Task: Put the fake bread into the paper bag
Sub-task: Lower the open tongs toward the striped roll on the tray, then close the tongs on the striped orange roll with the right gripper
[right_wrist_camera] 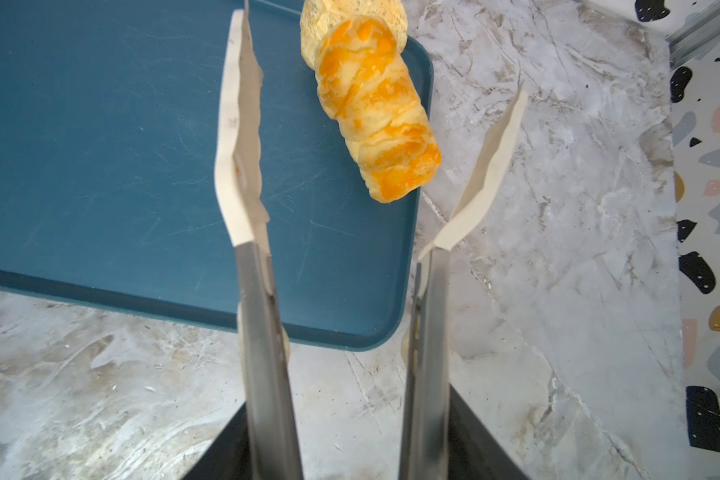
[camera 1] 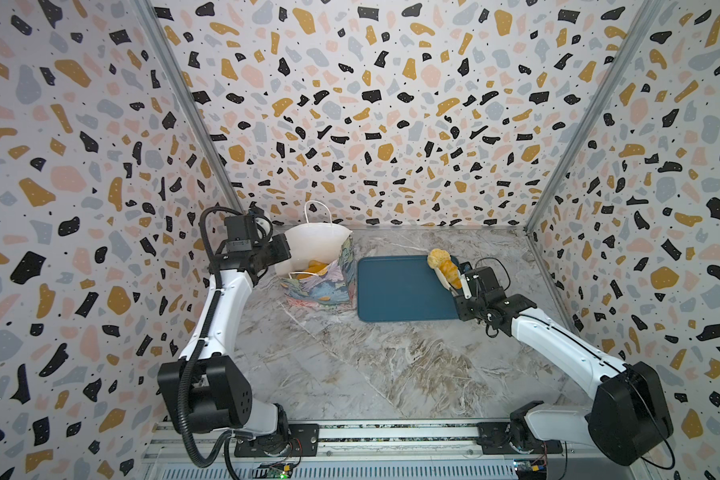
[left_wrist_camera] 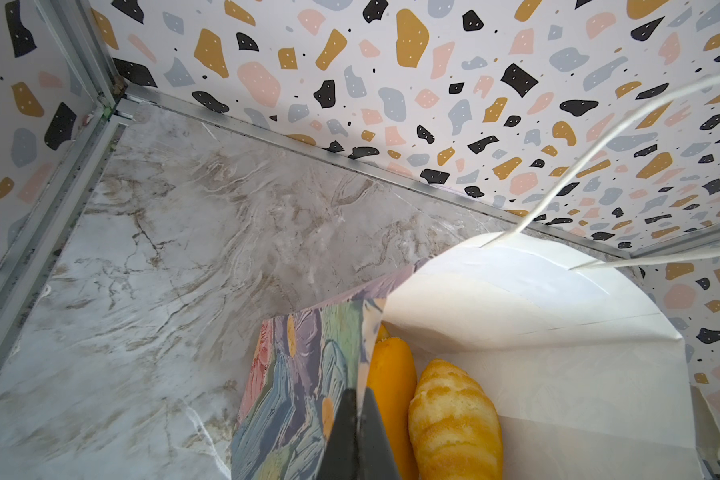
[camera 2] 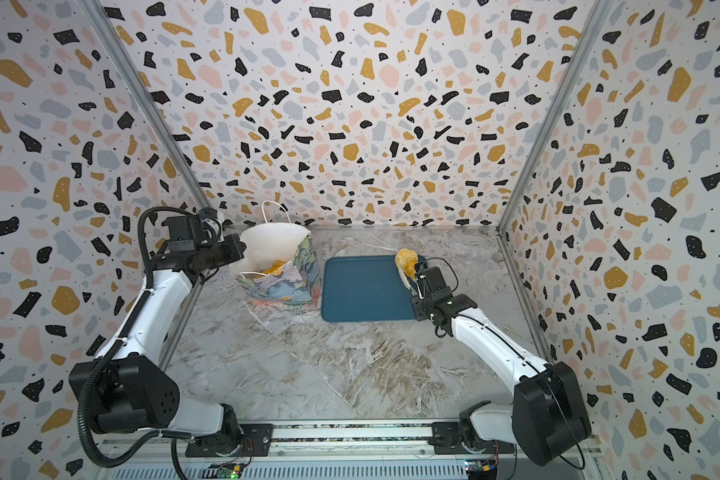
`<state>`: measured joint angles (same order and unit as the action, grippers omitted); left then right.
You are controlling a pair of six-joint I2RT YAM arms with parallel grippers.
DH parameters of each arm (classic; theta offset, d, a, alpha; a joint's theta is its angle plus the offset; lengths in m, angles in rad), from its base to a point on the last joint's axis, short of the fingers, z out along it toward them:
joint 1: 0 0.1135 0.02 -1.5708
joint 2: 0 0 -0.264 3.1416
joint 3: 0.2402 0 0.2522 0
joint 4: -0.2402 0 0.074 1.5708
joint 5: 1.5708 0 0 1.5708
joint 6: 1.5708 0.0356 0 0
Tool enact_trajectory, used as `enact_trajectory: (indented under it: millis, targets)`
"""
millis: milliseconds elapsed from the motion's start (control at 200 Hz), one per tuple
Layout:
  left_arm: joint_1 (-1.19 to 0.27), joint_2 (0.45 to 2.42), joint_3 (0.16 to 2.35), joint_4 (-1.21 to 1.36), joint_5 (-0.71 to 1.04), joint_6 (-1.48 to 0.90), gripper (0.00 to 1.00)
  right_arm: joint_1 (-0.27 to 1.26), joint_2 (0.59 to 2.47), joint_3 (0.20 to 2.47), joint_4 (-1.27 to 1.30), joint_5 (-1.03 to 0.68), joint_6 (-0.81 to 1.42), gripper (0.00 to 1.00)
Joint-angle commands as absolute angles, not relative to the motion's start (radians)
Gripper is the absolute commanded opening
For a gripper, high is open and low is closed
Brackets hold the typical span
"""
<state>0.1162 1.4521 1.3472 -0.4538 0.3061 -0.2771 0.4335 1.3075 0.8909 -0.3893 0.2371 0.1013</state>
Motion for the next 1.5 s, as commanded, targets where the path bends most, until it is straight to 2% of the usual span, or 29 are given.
enact_trajectory:
  millis: [0,1211,1497]
  targets:
    - [0.112,1.429,1.335,-0.430,0.318,-0.281,0.00,0.423,1.319,0.898,-0.359,0.248,0.076,0.60]
    - [0.112,1.433,1.335,-0.433,0.310,-0.279,0.00,0.382,1.593,1.041,-0.372,0.371,-0.063,0.59]
    - [0.112,1.434,1.335,-0.434,0.308,-0.278,0.00,0.380,1.633,1.066,-0.380,0.389,-0.083,0.55]
